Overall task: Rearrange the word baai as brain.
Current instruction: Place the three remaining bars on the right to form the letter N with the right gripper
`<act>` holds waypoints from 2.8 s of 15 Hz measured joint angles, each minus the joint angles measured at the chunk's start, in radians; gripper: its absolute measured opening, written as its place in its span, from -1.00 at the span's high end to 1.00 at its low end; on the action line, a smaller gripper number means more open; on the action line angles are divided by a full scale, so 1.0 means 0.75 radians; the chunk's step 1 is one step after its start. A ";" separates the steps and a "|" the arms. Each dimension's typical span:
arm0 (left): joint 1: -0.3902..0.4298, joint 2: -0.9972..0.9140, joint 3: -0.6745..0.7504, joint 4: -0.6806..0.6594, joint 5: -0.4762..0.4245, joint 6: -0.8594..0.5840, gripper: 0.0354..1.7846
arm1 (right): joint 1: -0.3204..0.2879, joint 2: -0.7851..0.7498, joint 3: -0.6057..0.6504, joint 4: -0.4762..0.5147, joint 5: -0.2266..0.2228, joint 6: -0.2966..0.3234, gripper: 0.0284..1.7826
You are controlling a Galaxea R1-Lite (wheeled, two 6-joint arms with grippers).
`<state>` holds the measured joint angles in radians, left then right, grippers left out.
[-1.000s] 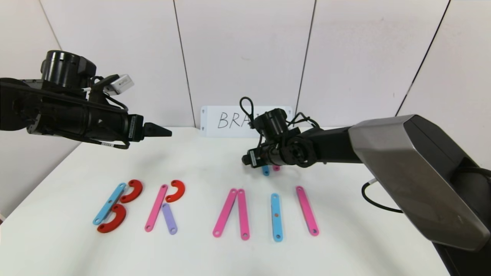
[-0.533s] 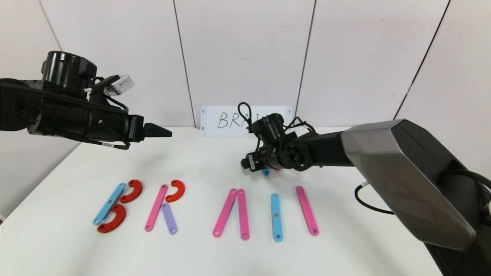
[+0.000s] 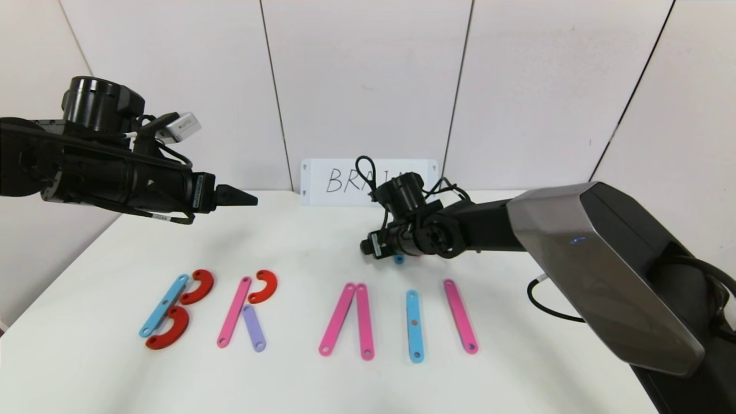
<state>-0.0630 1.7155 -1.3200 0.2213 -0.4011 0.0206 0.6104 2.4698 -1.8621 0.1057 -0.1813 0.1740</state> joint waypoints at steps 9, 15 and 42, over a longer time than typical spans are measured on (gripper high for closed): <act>0.001 -0.001 -0.001 0.000 0.000 0.000 -0.94 | 0.004 0.003 -0.002 0.001 -0.003 0.004 -0.24; 0.000 -0.003 -0.001 0.000 -0.001 0.001 -0.94 | 0.006 0.003 -0.002 0.003 -0.006 0.008 0.72; 0.001 -0.007 0.001 0.000 -0.001 -0.001 -0.94 | -0.269 -0.891 1.074 -0.098 0.514 -0.342 0.72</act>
<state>-0.0626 1.7102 -1.3196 0.2213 -0.4021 0.0200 0.4087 1.8017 -1.0568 0.0321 0.2045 -0.0828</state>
